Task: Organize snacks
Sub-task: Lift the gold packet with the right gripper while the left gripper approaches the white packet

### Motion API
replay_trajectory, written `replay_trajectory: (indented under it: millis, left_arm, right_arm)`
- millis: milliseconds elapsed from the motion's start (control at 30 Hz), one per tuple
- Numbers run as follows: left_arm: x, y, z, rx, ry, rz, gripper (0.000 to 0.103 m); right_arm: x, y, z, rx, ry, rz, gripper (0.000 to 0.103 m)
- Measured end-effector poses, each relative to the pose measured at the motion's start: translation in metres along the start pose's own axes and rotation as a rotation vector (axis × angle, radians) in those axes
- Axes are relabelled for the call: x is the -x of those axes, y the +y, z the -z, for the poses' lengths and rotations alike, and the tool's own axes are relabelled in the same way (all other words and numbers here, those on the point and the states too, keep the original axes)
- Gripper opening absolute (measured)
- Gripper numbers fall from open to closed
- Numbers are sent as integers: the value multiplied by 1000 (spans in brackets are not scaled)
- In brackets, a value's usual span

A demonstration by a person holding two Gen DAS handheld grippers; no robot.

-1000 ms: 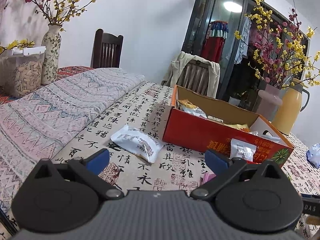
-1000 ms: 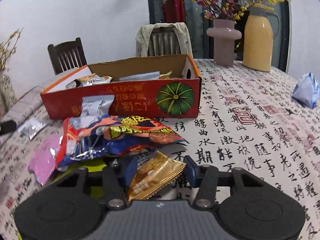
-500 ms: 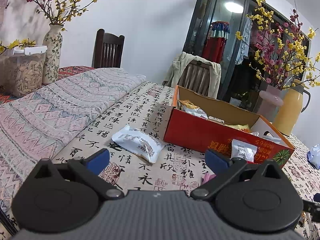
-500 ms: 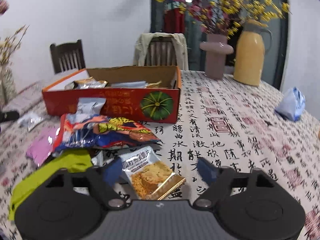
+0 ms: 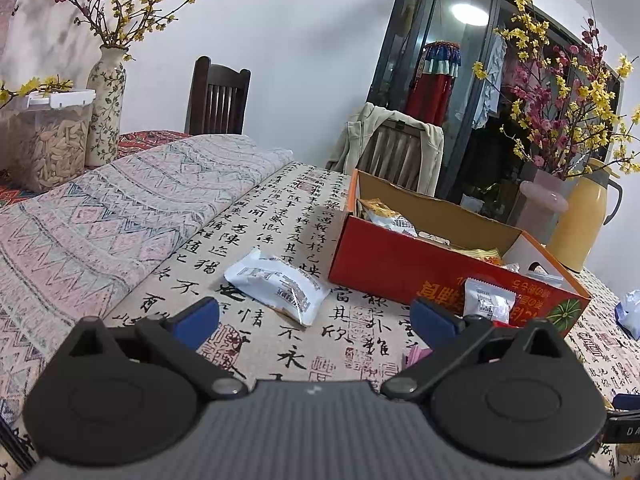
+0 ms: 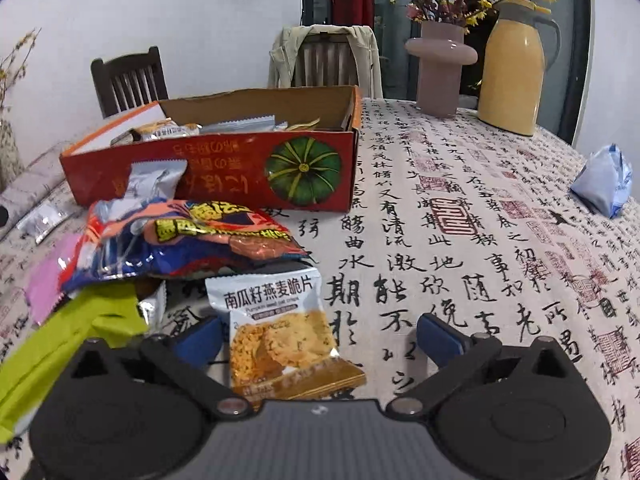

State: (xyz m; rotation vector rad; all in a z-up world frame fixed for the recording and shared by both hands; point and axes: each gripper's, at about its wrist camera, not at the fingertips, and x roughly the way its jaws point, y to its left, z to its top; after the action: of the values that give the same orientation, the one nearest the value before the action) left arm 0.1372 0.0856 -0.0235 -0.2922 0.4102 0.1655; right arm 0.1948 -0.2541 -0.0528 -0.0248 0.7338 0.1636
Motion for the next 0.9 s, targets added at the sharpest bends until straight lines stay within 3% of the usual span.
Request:
replay_trajectory:
  millis: [233,333,367,400,567,767,900]
  left_arm:
    - [0,0,0,3,1,-1,103]
    - [0,0,0,2,0,0,103]
    - [0,0,0,2,-1,0,103]
    - [0,0,0,2,0,0,103]
    - [0,0,0,3,0,0,103]
    - [0,0,0,2,0,-1,103]
    - [-1,-1,0,1,4,-8,103]
  right_arm:
    - [4,3,4,15,-11,-13,101]
    - [12,6,8,12,-49,-17,75]
    - [16,8,9,8,-65,-20,56]
    - [18,9,10,4,-76,-24,45]
    - [27,16,16,4,-136,3,43]
    - [39,11,0,-43,-257,36,43]
    - [23,3,-2,-100,-265,37,43]
